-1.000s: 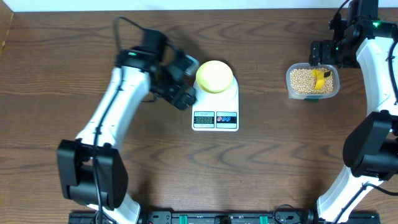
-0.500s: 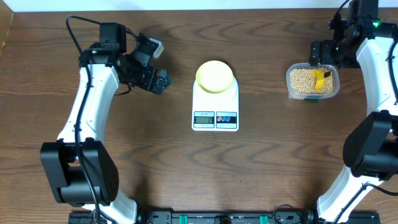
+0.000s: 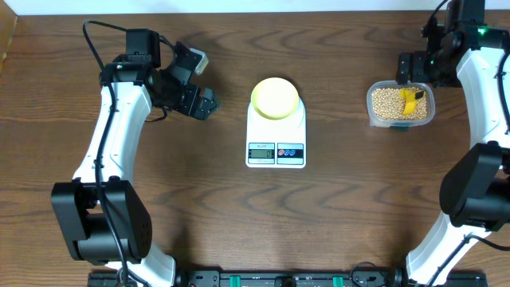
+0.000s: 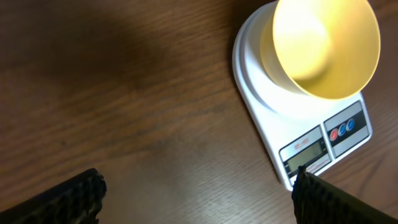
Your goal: Scoop item into bowl and weigh 50g on scale
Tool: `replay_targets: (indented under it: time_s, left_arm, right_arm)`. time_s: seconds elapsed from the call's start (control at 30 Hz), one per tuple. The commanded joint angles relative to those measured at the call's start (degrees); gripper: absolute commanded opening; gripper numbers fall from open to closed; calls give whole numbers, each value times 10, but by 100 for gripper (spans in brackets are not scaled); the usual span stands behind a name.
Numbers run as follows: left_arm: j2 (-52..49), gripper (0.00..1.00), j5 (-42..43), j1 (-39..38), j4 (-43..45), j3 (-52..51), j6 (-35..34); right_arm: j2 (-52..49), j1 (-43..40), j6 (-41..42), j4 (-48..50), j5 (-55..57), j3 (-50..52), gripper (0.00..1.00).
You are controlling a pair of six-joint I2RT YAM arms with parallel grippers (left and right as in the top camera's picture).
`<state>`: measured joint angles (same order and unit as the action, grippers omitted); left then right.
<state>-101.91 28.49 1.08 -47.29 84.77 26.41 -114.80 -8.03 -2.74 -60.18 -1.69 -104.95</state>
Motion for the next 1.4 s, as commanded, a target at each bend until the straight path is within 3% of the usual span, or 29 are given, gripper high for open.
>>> replay_targets:
  time_s: [0.0, 0.1, 0.4, 0.6, 0.73, 0.9, 1.17, 1.37]
  left_arm:
    - [-10, 98, 11, 0, -9, 2, -94]
    - [-10, 98, 6, -2, -56, 2, -148]
    - [14, 98, -3, -45, -175, 2, -148]
    - [42, 98, -120, -143, -174, 2, -148]
    - [38, 98, -205, -213, -139, -25, -214]
    - [38, 98, -217, -255, -72, -88, -279]
    - [39, 98, -217, -254, 70, -101, -289]
    - [39, 98, -210, -257, 71, -102, -289]
  right_arm:
    - [-5, -3, -1, 0, 1, -8, 99]
    - [-5, -3, -1, 0, 1, -8, 99]
    - [-5, -3, -1, 0, 1, -8, 99]
    - [-5, -3, -1, 0, 1, -8, 99]
    - [-5, -3, -1, 0, 1, -8, 99]
    - [-5, -3, -1, 0, 1, -8, 99]
    - [-5, -3, -1, 0, 1, -8, 99]
    - [-5, -3, -1, 0, 1, -8, 99]
